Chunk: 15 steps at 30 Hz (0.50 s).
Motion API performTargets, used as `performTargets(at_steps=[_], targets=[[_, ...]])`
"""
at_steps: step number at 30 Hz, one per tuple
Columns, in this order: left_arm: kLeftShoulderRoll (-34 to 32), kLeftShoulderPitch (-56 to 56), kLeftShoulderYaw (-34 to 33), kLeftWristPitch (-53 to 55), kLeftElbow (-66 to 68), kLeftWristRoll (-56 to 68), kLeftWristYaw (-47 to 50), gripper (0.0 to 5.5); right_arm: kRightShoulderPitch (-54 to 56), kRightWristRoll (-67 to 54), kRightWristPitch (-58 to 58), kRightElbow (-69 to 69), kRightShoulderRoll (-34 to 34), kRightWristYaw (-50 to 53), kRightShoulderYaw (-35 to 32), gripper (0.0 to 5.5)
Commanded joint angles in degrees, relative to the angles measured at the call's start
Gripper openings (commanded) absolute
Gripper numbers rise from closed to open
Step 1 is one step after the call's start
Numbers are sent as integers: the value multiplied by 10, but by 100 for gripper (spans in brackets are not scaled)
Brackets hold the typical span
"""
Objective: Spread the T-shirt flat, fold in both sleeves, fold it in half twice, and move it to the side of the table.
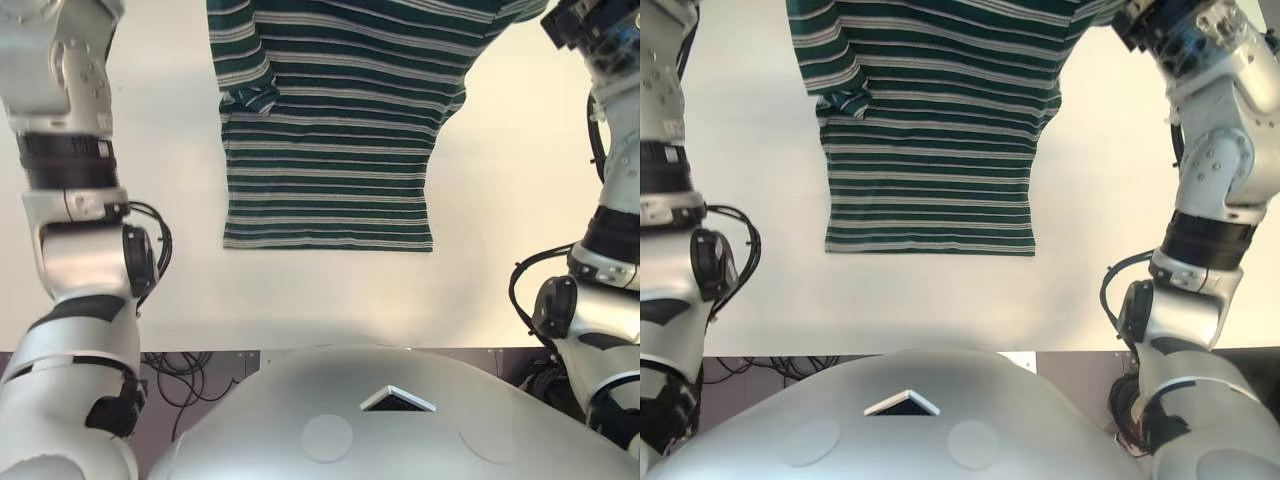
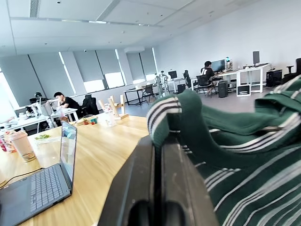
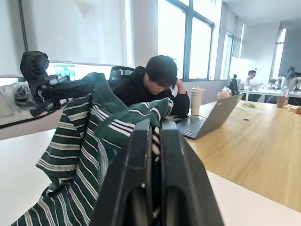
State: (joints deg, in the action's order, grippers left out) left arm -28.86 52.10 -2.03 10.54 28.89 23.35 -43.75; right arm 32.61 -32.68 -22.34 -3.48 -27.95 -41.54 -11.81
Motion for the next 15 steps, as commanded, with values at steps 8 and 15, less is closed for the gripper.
performTargets(at_steps=[8,15], targets=[[33,335,3,-143,429,-151,43,0,350,177,182,-475,-9,16,45,0],[30,394,-19,-170,454,-178,23,0,446,228,282,-598,-28,33,39,0]])
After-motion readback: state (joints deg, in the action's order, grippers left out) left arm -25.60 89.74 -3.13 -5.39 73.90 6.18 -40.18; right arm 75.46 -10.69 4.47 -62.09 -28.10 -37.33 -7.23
